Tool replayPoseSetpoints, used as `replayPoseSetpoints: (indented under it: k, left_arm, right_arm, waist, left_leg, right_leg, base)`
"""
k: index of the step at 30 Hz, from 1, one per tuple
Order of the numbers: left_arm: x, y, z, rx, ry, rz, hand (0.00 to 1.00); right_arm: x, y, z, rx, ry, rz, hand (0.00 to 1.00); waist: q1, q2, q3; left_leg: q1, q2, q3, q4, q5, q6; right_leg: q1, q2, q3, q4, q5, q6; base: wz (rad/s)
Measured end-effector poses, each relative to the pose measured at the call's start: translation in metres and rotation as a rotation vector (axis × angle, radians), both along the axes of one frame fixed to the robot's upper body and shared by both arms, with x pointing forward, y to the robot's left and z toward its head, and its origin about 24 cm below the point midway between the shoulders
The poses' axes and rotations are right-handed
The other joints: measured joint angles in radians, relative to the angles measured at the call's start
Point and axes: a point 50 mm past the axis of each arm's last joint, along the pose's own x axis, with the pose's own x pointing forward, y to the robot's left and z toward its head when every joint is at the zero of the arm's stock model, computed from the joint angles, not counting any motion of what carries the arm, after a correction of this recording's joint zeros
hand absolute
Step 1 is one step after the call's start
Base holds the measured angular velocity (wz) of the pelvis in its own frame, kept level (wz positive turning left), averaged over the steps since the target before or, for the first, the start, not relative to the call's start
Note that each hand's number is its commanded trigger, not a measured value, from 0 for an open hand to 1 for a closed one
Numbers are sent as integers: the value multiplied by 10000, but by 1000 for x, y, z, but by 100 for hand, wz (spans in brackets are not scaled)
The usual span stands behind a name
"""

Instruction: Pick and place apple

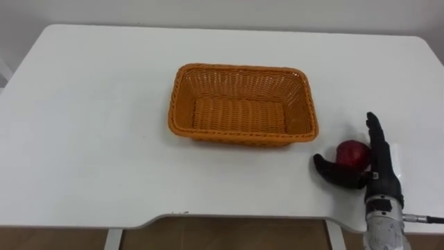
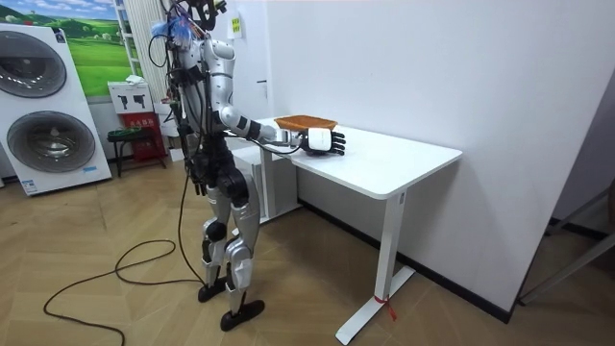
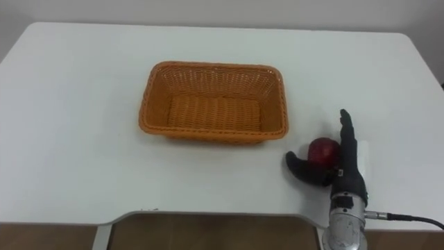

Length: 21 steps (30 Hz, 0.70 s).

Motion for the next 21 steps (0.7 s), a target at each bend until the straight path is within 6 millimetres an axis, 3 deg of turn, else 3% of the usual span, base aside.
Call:
replayPoseSetpoints:
  k: [4, 13, 21]
  left_arm:
    - [1, 0, 0, 12, -26, 18, 0]
    - [2, 2, 1, 403, -134, 15, 0]
    - [5, 1, 1, 409, -167, -9, 0]
  right_arm:
    - [-4, -6, -5, -324, 132, -198, 100]
    - [-6, -18, -16, -481, 194, -939, 100]
    - [-6, -20, -13, -483, -103, -1398, 100]
  waist:
    - [-23, -8, -40]
    - [-84, 16, -44]
    - [-73, 70, -69]
  left_leg:
    - [6, 4, 2, 58, 0, 0]
    - [219, 9, -215, -36, -14, -17]
    - [147, 3, -231, -14, -12, -19]
  right_leg:
    - [23, 2, -1, -2, 2, -4]
    - [353, 7, -233, -65, 9, -12]
    - [348, 6, -264, -166, 14, -19]
  base:
    - [0]
    - [6]
    - [2]
